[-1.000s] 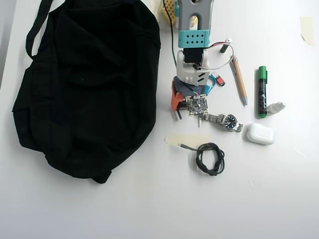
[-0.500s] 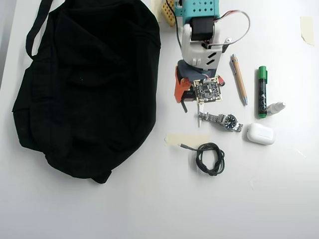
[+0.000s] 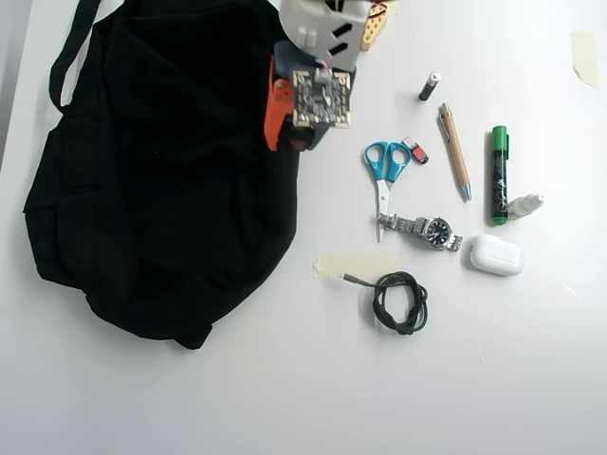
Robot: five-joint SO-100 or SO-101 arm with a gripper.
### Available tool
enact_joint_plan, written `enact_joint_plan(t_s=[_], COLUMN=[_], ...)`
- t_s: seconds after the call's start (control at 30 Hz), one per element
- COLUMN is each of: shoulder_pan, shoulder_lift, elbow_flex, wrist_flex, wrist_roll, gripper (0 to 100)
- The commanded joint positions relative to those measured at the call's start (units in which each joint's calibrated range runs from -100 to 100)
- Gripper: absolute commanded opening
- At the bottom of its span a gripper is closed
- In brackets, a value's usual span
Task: Put the black bike light into the black bag
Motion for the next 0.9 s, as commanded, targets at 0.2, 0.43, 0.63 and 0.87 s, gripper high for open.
enact_joint_plan(t_s=[0.2, 0.43, 0.63, 0.87], shoulder_pan=[1.4, 6.5, 13.0, 19.6], shoulder_lift=[-30.7, -52.2, -42.9, -9.6], elbow_flex=[14.9, 54.5, 64.4, 36.6], wrist_flex=[0.1, -26.0, -49.1, -52.4], wrist_roll=[-2.7, -7.8, -7.8, -7.9], gripper=[2, 3, 3, 5])
